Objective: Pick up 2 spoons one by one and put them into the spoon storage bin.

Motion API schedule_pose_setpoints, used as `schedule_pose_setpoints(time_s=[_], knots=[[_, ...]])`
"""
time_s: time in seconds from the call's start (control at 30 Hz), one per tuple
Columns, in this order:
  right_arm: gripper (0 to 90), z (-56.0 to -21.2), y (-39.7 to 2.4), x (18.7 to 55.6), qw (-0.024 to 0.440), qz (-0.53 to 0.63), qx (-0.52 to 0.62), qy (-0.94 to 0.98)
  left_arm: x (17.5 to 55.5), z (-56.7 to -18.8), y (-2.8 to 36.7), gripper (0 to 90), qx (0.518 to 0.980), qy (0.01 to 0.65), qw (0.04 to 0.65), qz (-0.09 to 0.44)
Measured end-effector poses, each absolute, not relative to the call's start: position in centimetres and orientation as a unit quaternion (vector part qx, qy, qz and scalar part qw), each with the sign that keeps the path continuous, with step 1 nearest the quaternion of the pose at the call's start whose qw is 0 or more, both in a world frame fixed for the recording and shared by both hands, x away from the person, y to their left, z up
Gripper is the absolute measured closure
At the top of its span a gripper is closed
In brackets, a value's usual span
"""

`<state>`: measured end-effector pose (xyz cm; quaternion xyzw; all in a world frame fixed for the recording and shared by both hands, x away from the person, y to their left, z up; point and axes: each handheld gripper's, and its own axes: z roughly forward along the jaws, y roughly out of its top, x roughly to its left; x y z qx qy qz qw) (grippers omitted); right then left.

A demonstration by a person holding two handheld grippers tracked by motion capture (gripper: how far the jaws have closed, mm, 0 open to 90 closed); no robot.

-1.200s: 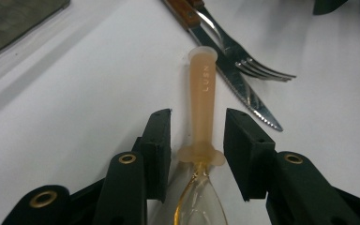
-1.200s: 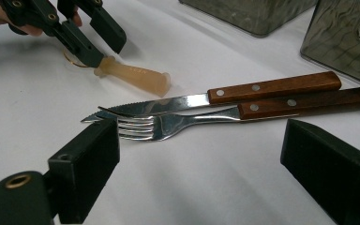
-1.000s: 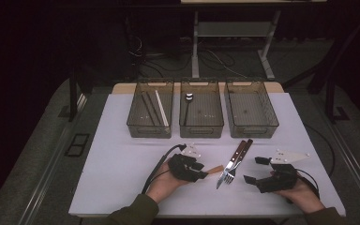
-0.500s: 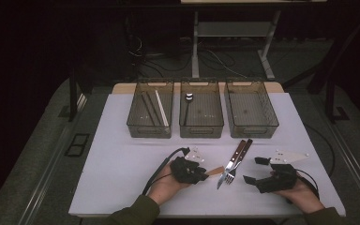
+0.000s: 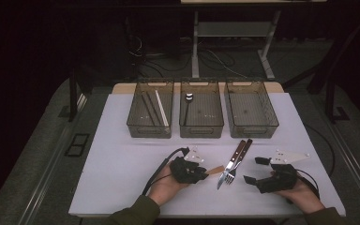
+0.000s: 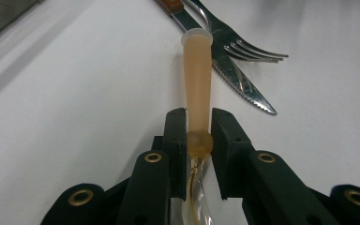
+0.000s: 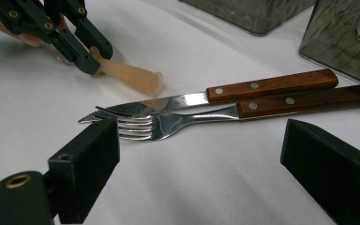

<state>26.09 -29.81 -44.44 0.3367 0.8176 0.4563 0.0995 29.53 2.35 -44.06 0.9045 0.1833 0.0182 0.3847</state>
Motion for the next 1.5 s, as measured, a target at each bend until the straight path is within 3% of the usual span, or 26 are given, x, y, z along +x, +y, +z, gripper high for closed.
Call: schedule_pose_setpoints(time_s=[1.5], knots=[[11.8,-44.7,-29.3,26.2,0.094,0.454,0.339,0.818,33.5,-39.5,7.5,75.6,0.849,0.239,0.466,0.061]])
